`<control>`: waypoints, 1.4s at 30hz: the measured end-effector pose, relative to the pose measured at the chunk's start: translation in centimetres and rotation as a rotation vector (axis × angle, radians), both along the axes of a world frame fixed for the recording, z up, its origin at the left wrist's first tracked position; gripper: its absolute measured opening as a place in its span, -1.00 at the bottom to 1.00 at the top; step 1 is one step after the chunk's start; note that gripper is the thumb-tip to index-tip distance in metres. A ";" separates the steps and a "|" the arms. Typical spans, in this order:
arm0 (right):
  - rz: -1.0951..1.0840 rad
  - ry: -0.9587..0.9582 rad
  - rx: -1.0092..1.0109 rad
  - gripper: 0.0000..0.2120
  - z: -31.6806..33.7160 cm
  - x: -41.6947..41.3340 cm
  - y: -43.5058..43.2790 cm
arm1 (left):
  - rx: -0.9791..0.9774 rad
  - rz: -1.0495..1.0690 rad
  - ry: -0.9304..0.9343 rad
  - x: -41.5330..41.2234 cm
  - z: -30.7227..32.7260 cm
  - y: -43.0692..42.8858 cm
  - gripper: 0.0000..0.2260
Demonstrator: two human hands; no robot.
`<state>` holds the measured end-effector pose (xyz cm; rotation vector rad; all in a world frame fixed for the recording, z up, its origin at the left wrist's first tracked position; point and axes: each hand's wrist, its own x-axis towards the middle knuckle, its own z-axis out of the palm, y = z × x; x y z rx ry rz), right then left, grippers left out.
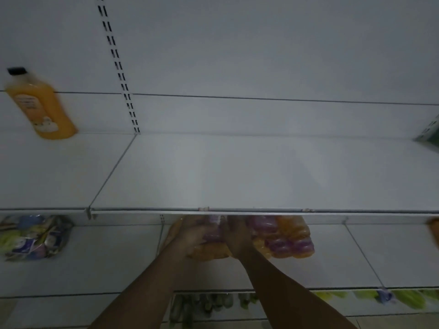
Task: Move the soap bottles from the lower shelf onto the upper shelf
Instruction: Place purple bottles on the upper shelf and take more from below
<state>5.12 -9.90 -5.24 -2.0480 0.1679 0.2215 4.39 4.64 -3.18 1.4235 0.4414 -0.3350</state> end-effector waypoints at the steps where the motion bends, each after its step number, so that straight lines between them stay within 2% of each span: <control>1: -0.012 0.038 0.158 -0.69 0.4 -0.4 0.0 | -0.007 0.004 -0.036 -0.5 0.0 0.0 -0.82; 4: 0.035 0.107 0.380 -0.68 1.0 -1.6 -1.4 | -0.007 0.052 -0.137 -2.7 0.7 -0.2 -0.62; 7: 0.165 0.178 0.419 -0.79 2.5 -3.9 -3.1 | -0.013 0.066 -0.143 -5.8 1.7 -0.4 -0.33; 13: 0.420 0.050 0.292 -0.78 3.6 -9.1 -3.3 | 0.013 0.178 -0.167 -14.6 3.9 -0.3 -0.52; 20: 0.673 0.022 0.369 -0.71 4.7 -17.3 2.3 | 0.194 0.393 -0.210 -27.0 6.1 3.8 -0.44; 23: 0.760 0.029 0.405 -0.76 6.1 -20.7 6.3 | 0.259 0.489 -0.273 -32.3 7.2 6.5 -0.44; 30: 0.967 -0.051 0.488 -0.70 11.7 -25.6 17.5 | 0.399 0.719 -0.419 -40.0 11.8 14.6 -0.40; 34: 1.079 -0.111 0.505 -0.66 14.5 -27.8 24.9 | 0.480 0.782 -0.483 -43.2 14.3 20.6 -0.45; 42: 1.114 -0.174 0.523 -0.65 18.8 -31.6 40.1 | 0.626 0.853 -0.530 -46.9 17.6 34.2 -0.43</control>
